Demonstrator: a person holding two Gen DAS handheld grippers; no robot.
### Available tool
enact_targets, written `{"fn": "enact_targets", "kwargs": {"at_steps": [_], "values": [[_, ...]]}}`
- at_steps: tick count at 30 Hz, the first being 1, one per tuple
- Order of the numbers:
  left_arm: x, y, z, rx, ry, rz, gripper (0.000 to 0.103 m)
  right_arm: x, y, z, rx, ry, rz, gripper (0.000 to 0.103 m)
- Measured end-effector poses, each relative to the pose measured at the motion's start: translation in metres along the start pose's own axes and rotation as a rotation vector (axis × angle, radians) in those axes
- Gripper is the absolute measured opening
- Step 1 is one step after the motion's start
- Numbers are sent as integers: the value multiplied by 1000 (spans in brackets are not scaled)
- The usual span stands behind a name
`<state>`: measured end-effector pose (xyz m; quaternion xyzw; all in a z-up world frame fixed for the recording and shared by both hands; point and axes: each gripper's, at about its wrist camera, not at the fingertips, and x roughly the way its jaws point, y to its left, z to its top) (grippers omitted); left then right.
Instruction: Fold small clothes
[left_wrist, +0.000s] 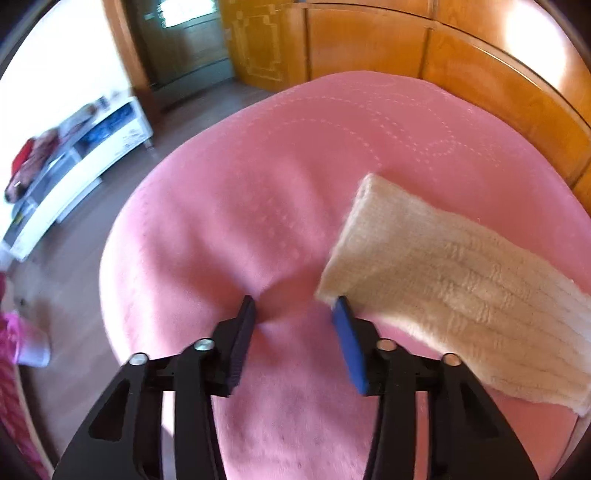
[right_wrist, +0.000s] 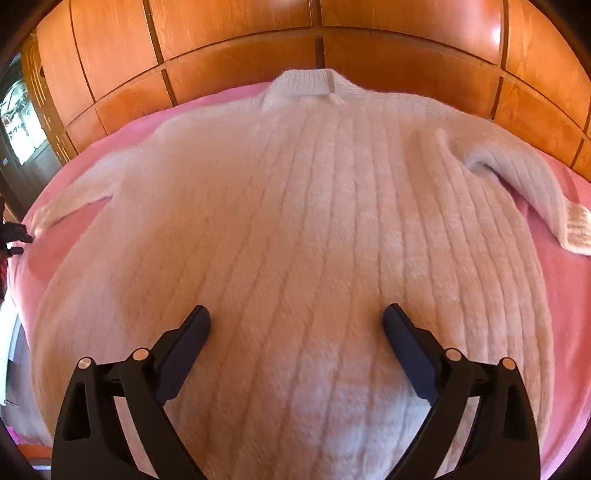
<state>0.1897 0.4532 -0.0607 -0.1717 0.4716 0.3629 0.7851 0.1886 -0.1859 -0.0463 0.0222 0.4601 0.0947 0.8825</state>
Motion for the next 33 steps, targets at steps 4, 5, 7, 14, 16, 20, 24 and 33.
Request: {"fn": "enact_targets", "kwargs": {"at_steps": [4,5,7,14,16,20,24,33], "values": [[-75,-46,-34,123,-185,-244,54,-12,-10,-4,42,-7,39,95],[-93,-60,-46,166,-213,-315,63,-17,-15,-3,64,-16,46,95],[-129,-98,-74,277,-268,-459,64,-29,-31,-4,110,-46,40,94],[-205,-220,-185,601,-240,-807,64,-87,-152,-26,420,-166,-96,81],[-213,-247,-213,656,-212,-862,64,-100,-194,-36,504,-197,-173,71],[-220,-296,-265,743,-139,-911,64,-112,-252,-44,534,-202,-347,61],[-215,-329,-291,835,-183,-847,64,-111,-310,-41,500,-200,-534,58],[-177,-353,-302,816,-101,-833,81,-54,-367,-15,183,-80,-695,58]]}}
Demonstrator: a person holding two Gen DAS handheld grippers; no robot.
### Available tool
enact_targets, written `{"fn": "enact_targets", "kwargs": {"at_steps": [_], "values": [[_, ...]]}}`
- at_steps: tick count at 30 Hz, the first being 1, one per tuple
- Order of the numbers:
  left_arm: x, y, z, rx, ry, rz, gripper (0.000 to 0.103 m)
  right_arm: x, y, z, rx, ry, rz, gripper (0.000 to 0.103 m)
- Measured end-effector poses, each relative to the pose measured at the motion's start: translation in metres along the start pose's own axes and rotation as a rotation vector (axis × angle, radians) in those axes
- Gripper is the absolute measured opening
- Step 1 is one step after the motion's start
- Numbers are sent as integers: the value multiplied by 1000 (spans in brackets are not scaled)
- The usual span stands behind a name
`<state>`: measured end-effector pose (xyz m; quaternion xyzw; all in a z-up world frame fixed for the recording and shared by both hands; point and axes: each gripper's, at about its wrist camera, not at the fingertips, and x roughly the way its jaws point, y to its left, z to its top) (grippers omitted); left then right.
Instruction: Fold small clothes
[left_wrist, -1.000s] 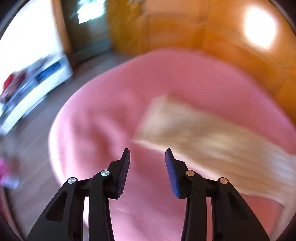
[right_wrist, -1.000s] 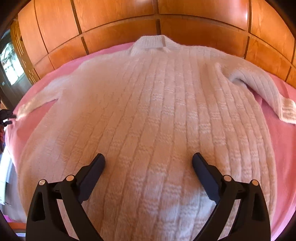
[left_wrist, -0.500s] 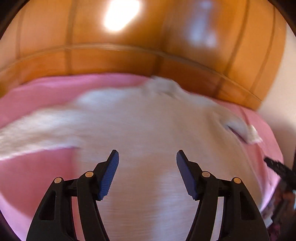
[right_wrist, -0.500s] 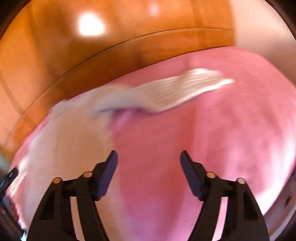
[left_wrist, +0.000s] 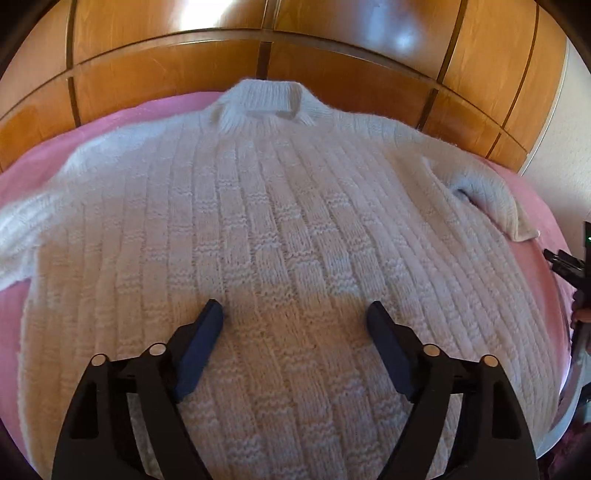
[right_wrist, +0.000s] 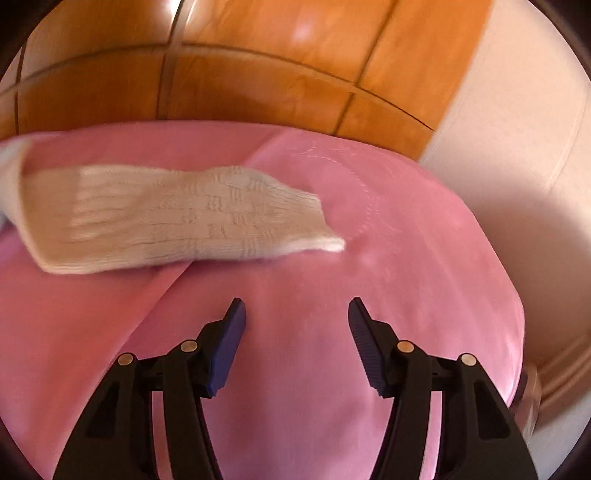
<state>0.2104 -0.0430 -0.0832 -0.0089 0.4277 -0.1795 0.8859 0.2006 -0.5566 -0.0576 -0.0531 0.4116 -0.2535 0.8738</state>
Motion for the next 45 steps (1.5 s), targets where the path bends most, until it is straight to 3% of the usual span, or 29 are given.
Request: {"fn": "enact_targets", "kwargs": {"at_steps": [8,9,10,11,12,18,26,30,33,36,38,42,45], "values": [[5,-3,1,13,6,-25,91,52,16,38,-162,0,-17,61],[4,-2,1,14,4,-23,91,56,18,41,-178,6,-10,51],[4,-2,0,14,3,-23,91,61,20,44,-196,20,-6,25],[4,-2,0,13,2,-24,91,63,23,45,-218,40,-7,14],[4,-2,0,12,1,-25,91,60,25,45,-232,45,-18,9],[4,0,-1,0,-7,-42,91,-5,19,48,-236,0,61,7],[3,2,-2,-13,-16,-63,92,-139,-2,40,-267,-11,233,6],[1,6,-2,-23,-22,-79,92,-187,-17,40,-197,29,374,6],[0,7,-2,-28,-25,-86,92,-213,-30,36,-82,62,546,6],[-1,8,-4,-30,-26,-89,92,-223,-43,34,59,57,724,6],[-2,9,-5,-30,-25,-89,92,-215,-51,36,147,40,780,6],[-2,8,-4,-27,-23,-86,92,-154,-67,40,301,94,699,6],[-2,8,-4,-26,-22,-84,92,-77,-93,37,442,184,577,6]]}}
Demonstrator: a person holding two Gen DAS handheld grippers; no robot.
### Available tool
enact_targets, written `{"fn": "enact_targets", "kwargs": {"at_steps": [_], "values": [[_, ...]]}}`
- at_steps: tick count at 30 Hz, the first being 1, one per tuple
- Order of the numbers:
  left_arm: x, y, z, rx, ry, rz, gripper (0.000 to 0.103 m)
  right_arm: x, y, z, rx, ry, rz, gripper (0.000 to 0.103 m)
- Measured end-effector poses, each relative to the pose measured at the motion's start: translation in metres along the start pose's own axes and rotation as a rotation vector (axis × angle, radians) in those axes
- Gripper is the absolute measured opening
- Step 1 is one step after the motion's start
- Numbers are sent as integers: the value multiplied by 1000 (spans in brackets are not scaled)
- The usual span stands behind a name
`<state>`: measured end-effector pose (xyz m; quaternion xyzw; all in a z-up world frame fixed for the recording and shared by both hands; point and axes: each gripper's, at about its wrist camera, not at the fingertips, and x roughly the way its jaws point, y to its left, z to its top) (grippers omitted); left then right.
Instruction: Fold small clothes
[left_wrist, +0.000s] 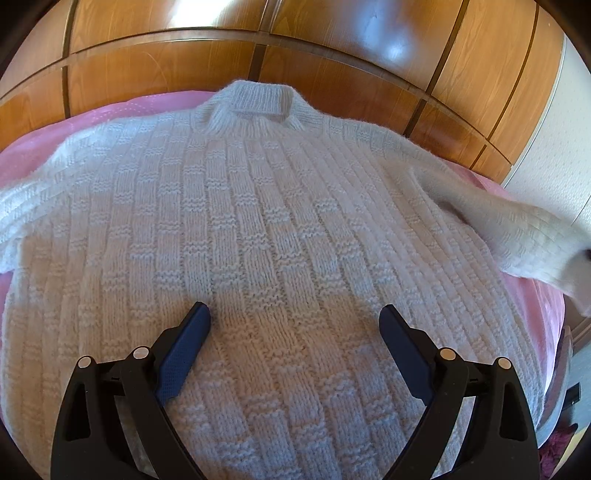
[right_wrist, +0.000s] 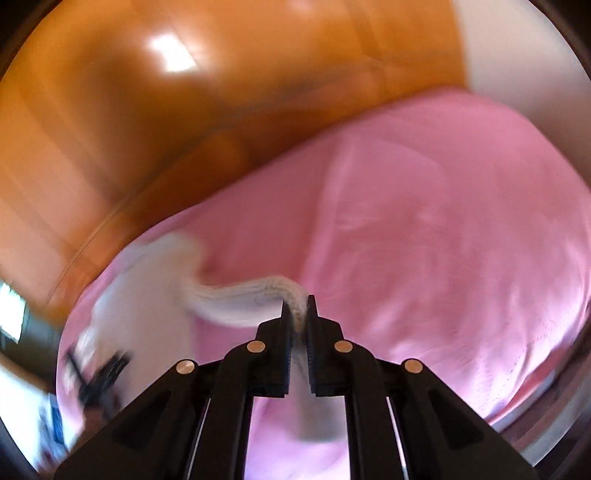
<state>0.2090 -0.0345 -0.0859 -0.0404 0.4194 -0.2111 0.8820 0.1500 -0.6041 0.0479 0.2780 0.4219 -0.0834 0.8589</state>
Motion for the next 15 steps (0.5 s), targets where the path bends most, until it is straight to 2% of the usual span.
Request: {"fn": "enact_targets", "kwargs": {"at_steps": [3,5,8,9,10,11,15], "values": [[1,-2,0,6,3,9,92,34,-41,16,97,5,-104,6],[2,-4,1,11,6,15,92,50,-54,27,116,-15,-163,6],[3,-5,2,14,8,19,92,74,-57,46,99,-42,-198,8],[4,-5,2,14,8,19,92,80,-55,49,76,-52,-221,20],[4,-5,3,14,8,19,92,80,-56,49,78,-61,-246,45],[4,-5,3,14,8,19,92,77,-58,47,98,-79,-260,52],[4,-6,2,13,7,18,92,60,-75,24,203,-109,-241,55]]}}
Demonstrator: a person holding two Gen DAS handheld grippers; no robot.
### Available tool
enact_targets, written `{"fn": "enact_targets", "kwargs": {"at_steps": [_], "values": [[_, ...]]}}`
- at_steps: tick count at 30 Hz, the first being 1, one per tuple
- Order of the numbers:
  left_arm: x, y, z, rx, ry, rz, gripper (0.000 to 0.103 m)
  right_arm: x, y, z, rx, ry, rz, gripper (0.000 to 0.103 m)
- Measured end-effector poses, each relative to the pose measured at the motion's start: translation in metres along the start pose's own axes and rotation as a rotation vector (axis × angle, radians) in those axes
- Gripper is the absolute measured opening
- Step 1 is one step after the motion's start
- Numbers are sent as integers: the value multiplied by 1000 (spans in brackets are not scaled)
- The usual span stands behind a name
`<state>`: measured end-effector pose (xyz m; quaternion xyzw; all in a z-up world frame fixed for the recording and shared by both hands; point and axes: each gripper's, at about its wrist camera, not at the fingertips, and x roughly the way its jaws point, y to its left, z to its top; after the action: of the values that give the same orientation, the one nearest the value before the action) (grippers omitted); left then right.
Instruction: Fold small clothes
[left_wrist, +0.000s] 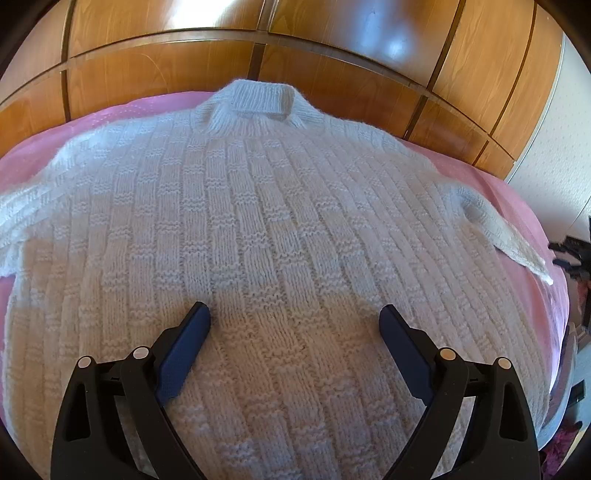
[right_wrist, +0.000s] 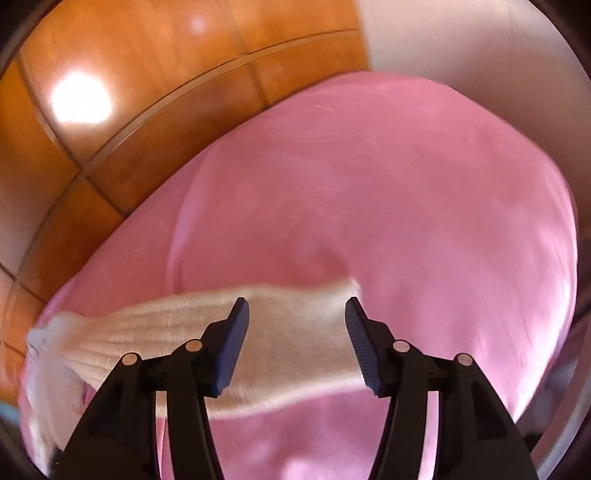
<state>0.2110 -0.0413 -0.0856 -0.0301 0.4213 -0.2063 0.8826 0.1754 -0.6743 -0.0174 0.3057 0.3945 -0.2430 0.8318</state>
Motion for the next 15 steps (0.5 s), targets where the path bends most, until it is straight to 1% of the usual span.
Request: {"fn": "enact_targets", "kwargs": {"at_steps": [2,3,4,6,8,9,10,11,12,13,14,15], "values": [[0,0,0,0,0,0,92,-6,-20,-20,123,35,102,55],[0,0,0,0,0,-1,92,-3,-23,-29,154,51,140,54],[0,0,1,1,0,0,92,-4,-27,-37,178,63,159,54],[0,0,1,3,1,2,92,12,-27,-55,249,115,222,53],[0,-1,2,4,1,5,92,19,-23,-56,263,71,221,53],[0,-1,2,6,2,8,92,25,-19,-51,282,55,238,53],[0,-2,2,8,3,11,92,31,-17,-45,293,54,246,53],[0,-2,2,10,3,13,92,37,-9,-38,277,54,231,53],[0,-2,2,11,4,14,92,42,-3,-32,253,54,209,38],[0,-3,3,13,4,17,92,42,7,-23,190,61,169,11],[0,-3,3,13,5,18,92,37,18,-16,135,50,141,7],[1,-3,4,15,5,19,92,28,24,-6,106,8,134,7]]}}
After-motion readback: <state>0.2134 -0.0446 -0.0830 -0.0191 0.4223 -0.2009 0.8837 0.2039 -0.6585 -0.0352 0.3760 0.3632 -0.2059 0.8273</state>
